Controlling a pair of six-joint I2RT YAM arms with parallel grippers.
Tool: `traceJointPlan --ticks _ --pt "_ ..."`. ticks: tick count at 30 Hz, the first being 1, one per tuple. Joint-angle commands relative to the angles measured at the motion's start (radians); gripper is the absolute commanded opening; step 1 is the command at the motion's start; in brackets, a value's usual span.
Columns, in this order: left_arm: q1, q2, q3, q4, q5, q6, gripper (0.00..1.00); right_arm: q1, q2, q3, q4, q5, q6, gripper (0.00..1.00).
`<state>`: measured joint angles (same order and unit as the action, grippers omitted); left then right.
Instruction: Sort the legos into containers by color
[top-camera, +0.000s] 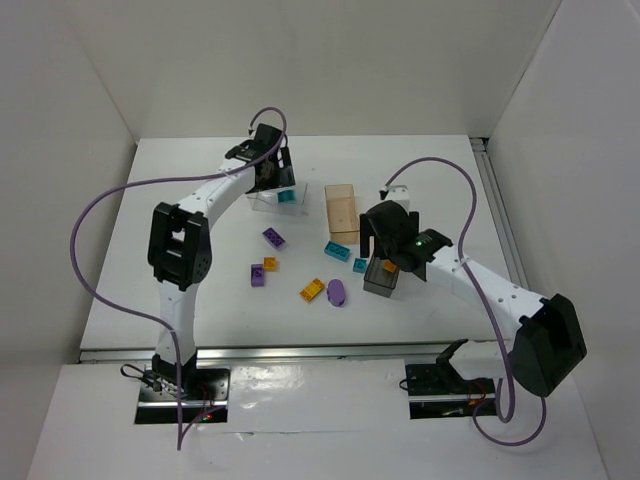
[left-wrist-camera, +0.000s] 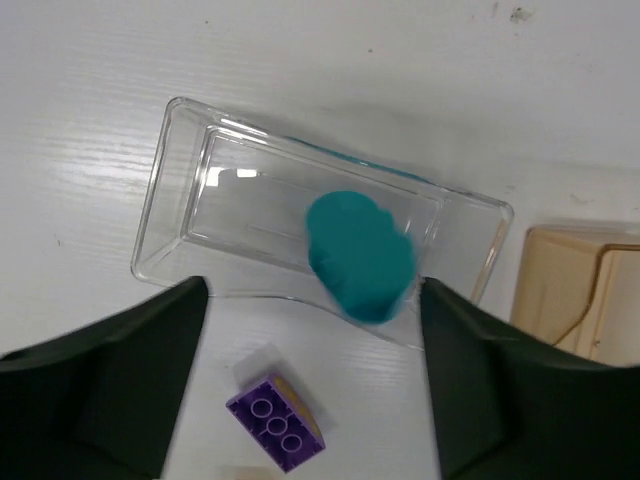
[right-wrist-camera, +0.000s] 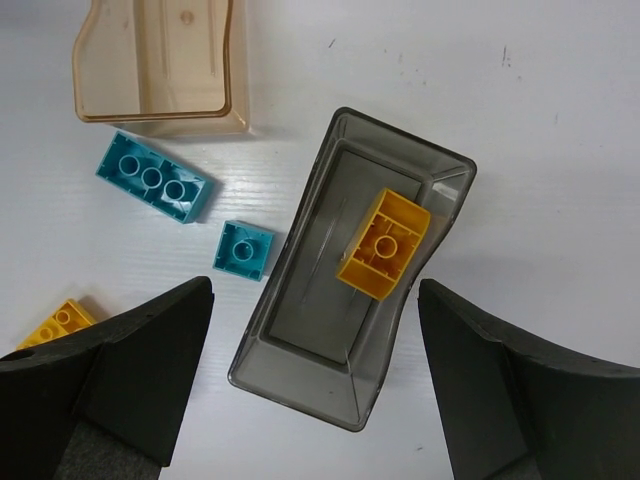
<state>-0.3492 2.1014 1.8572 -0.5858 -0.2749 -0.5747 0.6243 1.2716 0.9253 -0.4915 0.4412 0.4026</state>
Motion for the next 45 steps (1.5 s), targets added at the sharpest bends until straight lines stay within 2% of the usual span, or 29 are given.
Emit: traceJointPlan --ticks 1,5,9,13,16,18,20,26,31,32,33,36,41,45 --pt "0.006 0.025 0.088 -0.035 0.002 0.006 1.0 0.009 -0.034 0.026 -0.036 0.031 0.025 0.9" --pt "0.006 -0.076 -0.02 -0.014 0.002 -0.017 0.99 0.009 -0.055 0.017 -0.036 0.031 0.035 0.9" --pt "-0.03 -0.234 -0.186 0.041 0.022 0.01 0.85 0.009 -0.064 0.007 -0.036 0.031 0.035 0.9" --pt "-0.074 -0.326 -0.335 0.053 0.063 0.02 0.85 0.018 -0.054 -0.002 -0.015 0.007 0.035 0.9" --pt "-0.088 -0.336 -0.421 0.012 0.019 -0.118 0.85 0.018 -0.035 -0.002 0.008 -0.007 0.035 0.9" --pt "-0.099 -0.324 -0.449 0.012 0.002 -0.223 0.91 0.018 -0.035 -0.002 0.019 -0.018 0.044 0.9" --pt "-0.099 -0.27 -0.449 0.012 0.002 -0.292 0.93 0.028 -0.035 -0.002 0.01 -0.027 0.044 0.9" --pt "-0.108 -0.167 -0.426 0.018 -0.032 -0.381 0.87 0.028 -0.054 0.009 -0.013 0.004 0.035 0.9" --pt "-0.108 -0.092 -0.406 0.018 -0.053 -0.428 0.73 0.028 -0.074 0.009 -0.022 0.004 0.035 0.9" --pt "-0.108 -0.08 -0.406 0.018 -0.053 -0.429 0.66 0.028 -0.074 0.009 -0.022 0.004 0.035 0.9" --pt "-0.108 -0.08 -0.406 0.018 -0.063 -0.429 0.53 0.028 -0.074 0.009 -0.022 0.004 0.035 0.9" --pt "-0.108 -0.121 -0.397 0.009 -0.086 -0.409 0.33 0.028 -0.084 0.0 -0.032 0.013 0.044 0.9" --pt "-0.169 -0.194 -0.33 0.009 -0.058 -0.269 0.29 0.028 -0.107 -0.02 -0.032 0.04 0.065 0.9" --pt "-0.214 -0.175 -0.242 0.023 -0.027 -0.22 0.27 0.028 -0.146 -0.04 -0.056 0.066 0.102 0.9"
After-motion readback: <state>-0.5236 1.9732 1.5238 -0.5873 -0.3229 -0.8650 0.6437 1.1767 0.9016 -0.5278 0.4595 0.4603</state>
